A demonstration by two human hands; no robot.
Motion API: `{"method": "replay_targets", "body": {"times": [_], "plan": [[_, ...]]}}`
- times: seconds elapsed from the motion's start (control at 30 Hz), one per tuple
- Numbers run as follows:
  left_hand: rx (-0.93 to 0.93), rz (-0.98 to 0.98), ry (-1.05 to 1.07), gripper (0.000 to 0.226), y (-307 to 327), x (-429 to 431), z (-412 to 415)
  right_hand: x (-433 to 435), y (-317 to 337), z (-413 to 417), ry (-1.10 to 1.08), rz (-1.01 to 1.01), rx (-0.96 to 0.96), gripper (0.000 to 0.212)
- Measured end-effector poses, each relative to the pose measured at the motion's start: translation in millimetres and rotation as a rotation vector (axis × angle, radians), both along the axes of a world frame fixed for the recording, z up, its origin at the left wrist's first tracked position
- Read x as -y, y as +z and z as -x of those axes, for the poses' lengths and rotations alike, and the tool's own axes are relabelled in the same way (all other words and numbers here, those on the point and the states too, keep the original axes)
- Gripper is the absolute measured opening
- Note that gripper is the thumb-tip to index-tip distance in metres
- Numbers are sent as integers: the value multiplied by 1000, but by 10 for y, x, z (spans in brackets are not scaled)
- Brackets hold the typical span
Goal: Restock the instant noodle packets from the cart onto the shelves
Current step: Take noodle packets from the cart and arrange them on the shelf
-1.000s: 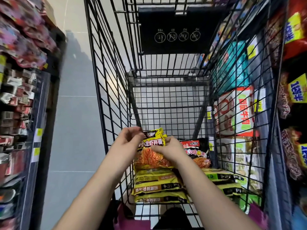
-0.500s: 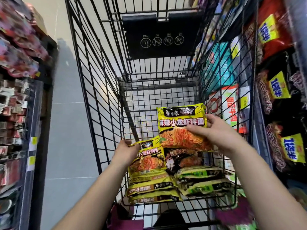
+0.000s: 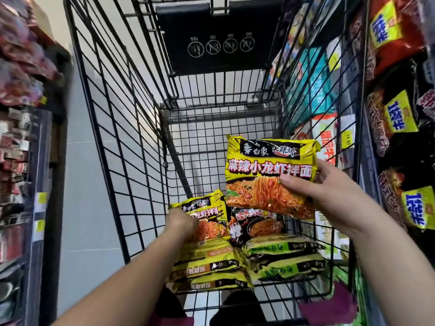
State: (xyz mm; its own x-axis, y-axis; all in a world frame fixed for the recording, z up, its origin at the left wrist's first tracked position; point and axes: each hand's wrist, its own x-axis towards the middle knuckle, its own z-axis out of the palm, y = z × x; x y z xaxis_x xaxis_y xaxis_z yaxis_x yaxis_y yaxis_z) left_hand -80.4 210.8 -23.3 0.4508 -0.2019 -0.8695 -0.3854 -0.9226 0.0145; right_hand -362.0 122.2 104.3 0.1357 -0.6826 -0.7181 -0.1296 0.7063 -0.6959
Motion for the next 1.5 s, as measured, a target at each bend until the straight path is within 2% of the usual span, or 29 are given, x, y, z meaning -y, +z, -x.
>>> {"method": "replay_targets", "body": {"times": [0.07, 0.1, 0.17, 0.2, 0.27, 0.33, 0.47, 0.77, 0.93, 1.0, 1.13, 1.2, 1.27, 1.3, 1.37, 1.47, 1.5], "plan": [[-30, -22, 58, 42, -55, 7, 45, 1, -65, 12, 10, -3, -41, 130], [-13, -2, 34, 44, -122, 14, 41, -1, -89, 15, 26, -2, -44, 134], [0, 28, 110, 46, -209, 48, 24, -14, -129, 36, 51, -6, -51, 130], [21, 6, 79, 51, -239, 40, 28, -23, -146, 52, 60, -5, -60, 129], [100, 18, 108, 68, -306, 2, 10, -34, -168, 66, 67, -3, -67, 129], [75, 45, 163, 82, -295, -20, 44, -44, -158, 70, 64, -3, -65, 129], [75, 39, 71, 58, -280, -56, 57, -43, -81, 27, 65, 13, -41, 124], [-15, 120, 75, 59, -259, -62, -80, 21, -18, -5, 26, 42, -13, 129], [-68, 193, 43, 30, -96, -7, -144, 48, 26, -17, -5, 48, -5, 129], [-77, 244, -3, 32, -3, 61, -169, 64, 70, -24, -22, 33, 13, 123], [-95, 307, -85, 53, 303, 210, -226, 92, 184, -39, -51, 19, 51, 105], [-98, 357, -95, 58, 470, 289, -272, 92, 262, -35, -75, 4, 52, 108], [-129, 403, -103, 45, 698, 372, -327, 83, 355, -36, -97, 9, 73, 121], [-156, 423, -98, 42, 812, 419, -356, 76, 440, -45, -111, 7, 80, 121], [-248, 463, -54, 38, 1061, 510, -432, 64, 606, -33, -137, 13, 102, 101], [-354, 577, -44, 36, 1533, 624, -544, 51, 900, -39, -190, 2, 95, 48], [-370, 629, -38, 39, 1697, 660, -573, 45, 988, -32, -200, 12, 99, 51]]}}
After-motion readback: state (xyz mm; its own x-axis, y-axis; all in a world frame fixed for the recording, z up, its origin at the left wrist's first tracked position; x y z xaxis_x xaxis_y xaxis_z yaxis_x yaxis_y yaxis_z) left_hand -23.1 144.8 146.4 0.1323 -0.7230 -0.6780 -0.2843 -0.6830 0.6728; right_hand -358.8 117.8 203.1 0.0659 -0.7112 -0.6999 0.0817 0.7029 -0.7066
